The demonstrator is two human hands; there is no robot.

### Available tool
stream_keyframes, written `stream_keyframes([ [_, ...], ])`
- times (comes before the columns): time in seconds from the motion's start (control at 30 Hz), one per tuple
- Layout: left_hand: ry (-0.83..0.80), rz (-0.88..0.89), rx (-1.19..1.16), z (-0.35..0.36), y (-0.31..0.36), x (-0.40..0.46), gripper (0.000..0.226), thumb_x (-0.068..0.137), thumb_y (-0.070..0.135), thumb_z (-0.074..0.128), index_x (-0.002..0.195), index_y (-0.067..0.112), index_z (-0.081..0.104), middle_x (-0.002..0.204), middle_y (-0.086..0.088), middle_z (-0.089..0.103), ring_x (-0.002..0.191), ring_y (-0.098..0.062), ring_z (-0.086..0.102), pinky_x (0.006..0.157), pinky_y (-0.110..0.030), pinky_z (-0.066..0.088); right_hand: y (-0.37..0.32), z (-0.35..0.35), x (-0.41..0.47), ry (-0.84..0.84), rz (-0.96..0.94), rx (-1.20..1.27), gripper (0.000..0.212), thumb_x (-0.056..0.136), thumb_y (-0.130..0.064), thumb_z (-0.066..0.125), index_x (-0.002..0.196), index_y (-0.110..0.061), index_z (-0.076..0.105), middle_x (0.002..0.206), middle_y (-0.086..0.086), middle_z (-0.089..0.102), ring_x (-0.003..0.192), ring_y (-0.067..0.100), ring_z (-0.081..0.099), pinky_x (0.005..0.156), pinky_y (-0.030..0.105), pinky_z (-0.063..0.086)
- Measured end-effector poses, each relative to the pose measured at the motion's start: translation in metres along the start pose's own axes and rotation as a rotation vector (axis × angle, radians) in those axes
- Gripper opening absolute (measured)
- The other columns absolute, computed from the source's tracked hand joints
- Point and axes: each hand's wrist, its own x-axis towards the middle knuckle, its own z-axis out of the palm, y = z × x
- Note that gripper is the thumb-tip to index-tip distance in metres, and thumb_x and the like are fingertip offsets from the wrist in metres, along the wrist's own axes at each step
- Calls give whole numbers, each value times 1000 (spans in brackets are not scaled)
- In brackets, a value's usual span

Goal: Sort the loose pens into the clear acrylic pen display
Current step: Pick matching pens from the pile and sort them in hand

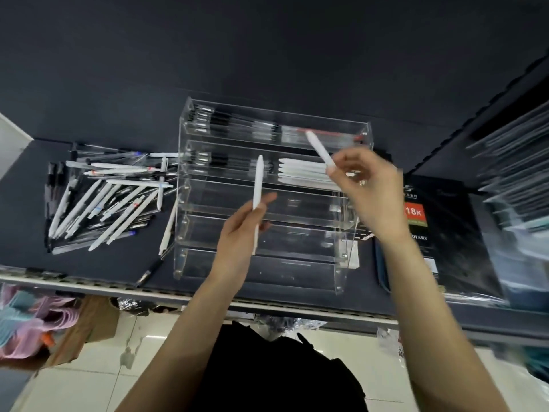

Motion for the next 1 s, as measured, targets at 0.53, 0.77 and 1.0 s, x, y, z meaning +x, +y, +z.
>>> stream_keyframes([
  [0.53,97,68,19,-9,-8,0,24,91,25,59,113,29,68,69,19,54,71,4,53,75,-19,43,37,24,60,-311,-356,-809,16,91,-29,59,101,-18,67,101,-1,66,94,25,63,74,33,46],
  [0.77,119,113,-22,-6,-5,6,22,89,18,62,110,12,66,85,7,73,80,-3,66,73,-16,52,38,24,58,-306,-344,-855,12,92,-26,58,94,-17,65,95,1,66,87,25,63,70,31,42],
  [1.0,114,211,-48,9,6,16,7,89,13,63,95,12,65,84,2,70,81,-10,68,74,-18,53,11,3,22,-154,-271,-335,19,87,-38,63,92,-21,70,83,-10,70,73,5,64,67,25,51],
])
